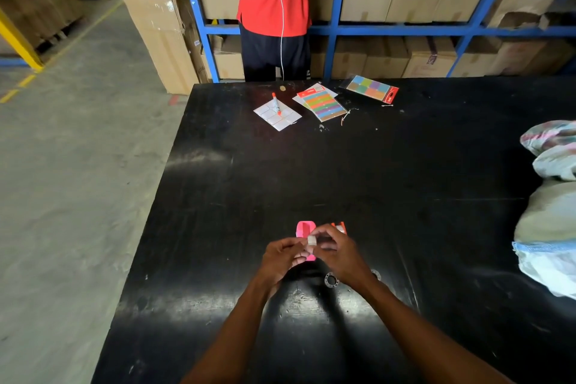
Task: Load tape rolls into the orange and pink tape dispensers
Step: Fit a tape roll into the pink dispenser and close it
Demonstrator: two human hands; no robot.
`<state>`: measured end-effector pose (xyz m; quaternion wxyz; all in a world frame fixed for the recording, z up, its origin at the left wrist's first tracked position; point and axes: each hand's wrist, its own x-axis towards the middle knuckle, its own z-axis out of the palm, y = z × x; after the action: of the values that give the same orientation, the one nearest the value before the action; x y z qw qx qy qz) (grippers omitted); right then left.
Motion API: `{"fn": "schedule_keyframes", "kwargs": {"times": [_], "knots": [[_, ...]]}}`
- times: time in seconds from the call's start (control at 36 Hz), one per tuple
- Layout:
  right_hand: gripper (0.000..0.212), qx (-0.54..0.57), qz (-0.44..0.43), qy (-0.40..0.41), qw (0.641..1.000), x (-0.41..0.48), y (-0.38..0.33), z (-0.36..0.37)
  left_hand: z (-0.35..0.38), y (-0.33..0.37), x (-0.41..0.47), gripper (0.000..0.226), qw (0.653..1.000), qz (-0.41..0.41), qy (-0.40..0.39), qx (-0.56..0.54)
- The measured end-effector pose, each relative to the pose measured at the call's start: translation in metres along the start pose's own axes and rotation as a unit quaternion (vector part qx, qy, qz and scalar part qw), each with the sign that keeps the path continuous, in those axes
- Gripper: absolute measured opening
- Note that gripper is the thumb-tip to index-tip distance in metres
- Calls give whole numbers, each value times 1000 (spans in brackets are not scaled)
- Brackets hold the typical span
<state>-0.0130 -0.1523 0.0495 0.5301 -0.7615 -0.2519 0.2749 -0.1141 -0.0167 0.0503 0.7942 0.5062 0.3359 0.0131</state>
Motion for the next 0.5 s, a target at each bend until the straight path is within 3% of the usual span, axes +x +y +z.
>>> {"fn": "schedule_keyframes", "kwargs": {"times": [0.25,0.5], "knots": [[39,2,24,-27,999,1,2,-2,-4,-4,6,20,1000,-14,24,11],[42,9,25,-18,999,6,0,2,-4,-2,8,18,999,-8,40,-3]]}}
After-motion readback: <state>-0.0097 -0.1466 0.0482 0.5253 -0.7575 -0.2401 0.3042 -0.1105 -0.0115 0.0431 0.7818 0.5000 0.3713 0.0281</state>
